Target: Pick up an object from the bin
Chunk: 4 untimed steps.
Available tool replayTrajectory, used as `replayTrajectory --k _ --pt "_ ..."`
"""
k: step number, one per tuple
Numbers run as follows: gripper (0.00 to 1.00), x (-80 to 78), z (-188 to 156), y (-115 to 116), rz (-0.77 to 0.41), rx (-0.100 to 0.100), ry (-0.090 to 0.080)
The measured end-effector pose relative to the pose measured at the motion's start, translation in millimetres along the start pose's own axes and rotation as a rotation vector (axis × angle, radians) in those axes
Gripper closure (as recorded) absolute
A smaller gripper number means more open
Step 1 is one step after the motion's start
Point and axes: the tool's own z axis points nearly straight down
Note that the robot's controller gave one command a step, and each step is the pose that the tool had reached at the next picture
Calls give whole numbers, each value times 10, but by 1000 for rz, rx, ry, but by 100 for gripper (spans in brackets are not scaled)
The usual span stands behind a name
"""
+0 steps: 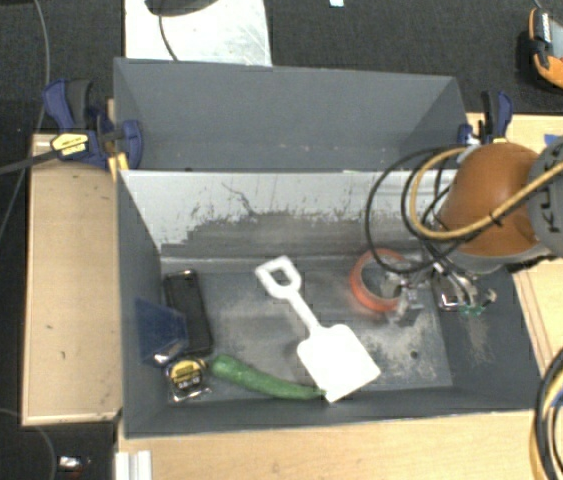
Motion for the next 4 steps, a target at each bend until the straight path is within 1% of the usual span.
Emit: replayTrajectory --k 1,2,3,4 --pt "100 130 -920 117 103 0 4" --pt "100 6 -1131 8 47 0 2" --pt "100 170 -1880 53 115 0 -1" --pt "100 159 -1939 22 84 0 -1"
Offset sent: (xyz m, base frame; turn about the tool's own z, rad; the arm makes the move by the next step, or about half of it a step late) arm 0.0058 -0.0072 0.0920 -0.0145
